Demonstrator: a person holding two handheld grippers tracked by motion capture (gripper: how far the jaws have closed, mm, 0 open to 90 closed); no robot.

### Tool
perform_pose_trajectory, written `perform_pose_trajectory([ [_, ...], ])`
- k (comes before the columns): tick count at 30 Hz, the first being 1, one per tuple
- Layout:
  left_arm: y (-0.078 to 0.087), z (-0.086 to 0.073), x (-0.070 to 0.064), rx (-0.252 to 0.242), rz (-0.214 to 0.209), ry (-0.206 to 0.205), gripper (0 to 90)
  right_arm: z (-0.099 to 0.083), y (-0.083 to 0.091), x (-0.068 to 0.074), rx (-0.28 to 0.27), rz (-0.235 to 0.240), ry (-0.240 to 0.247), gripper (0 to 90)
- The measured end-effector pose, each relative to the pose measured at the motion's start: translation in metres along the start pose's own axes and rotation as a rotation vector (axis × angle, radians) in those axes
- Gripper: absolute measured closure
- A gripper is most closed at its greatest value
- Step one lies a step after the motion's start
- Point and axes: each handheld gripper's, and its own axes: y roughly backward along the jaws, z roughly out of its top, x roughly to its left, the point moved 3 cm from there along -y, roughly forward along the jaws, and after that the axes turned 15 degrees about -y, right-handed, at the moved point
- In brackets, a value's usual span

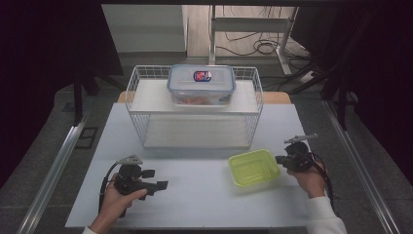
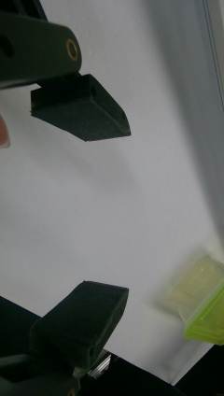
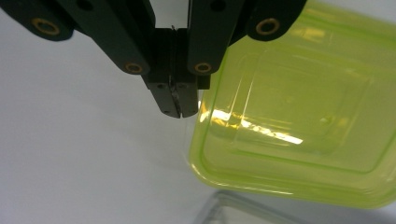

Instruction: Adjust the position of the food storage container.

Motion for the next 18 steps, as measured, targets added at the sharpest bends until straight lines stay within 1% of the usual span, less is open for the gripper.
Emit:
perform_pose_trajectory([
  [2, 0.0, 0.0, 0.0, 0.002, -0.001, 0.0, 19.3, -0.005, -0.001, 0.007, 0.006, 0.022, 0.005, 89.4],
  [4, 0.0, 0.0, 0.0, 0.002, -0.001, -0.001, 19.3, -0.009, -0.003, 0.01, 0.007, 0.008, 0.02, 89.4],
  [5, 0.0, 0.0, 0.0, 0.001, -0.001, -0.001, 19.3, -0.01, -0.005, 0.01, 0.007, 0.001, 0.017, 89.4],
  [7, 0.0, 0.0, -0.001, 0.0, -0.002, -0.002, 19.3, -0.014, -0.009, 0.011, 0.013, 0.024, -0.002, 89.4],
  [10, 0.0, 0.0, 0.0, 0.0, -0.001, -0.001, 19.3, -0.016, -0.011, 0.015, 0.015, 0.032, 0.008, 89.4],
  [11, 0.0, 0.0, 0.0, 0.001, 0.0, -0.001, 19.3, -0.019, -0.011, 0.024, 0.012, 0.046, 0.018, 89.4],
  [12, 0.0, 0.0, 0.0, 0.001, 0.0, -0.001, 19.3, -0.019, -0.011, 0.024, 0.012, 0.046, 0.018, 89.4],
  [13, -0.001, 0.0, 0.0, 0.002, 0.0, 0.0, 19.3, -0.02, -0.011, 0.027, 0.011, 0.053, 0.02, 89.4],
  [14, -0.001, 0.0, 0.0, 0.003, -0.001, -0.002, 19.3, -0.022, -0.011, 0.032, 0.008, 0.066, 0.027, 89.4],
  [16, -0.001, 0.0, -0.001, 0.004, -0.001, -0.005, 19.3, -0.024, -0.012, 0.039, 0.009, 0.075, 0.038, 89.3],
  [17, -0.001, 0.0, -0.002, 0.005, 0.002, -0.009, 19.3, -0.027, -0.013, 0.046, 0.013, 0.086, 0.055, 89.4],
  [18, -0.001, 0.0, -0.002, 0.005, 0.002, -0.009, 19.3, -0.028, -0.013, 0.049, 0.015, 0.091, 0.059, 89.4],
])
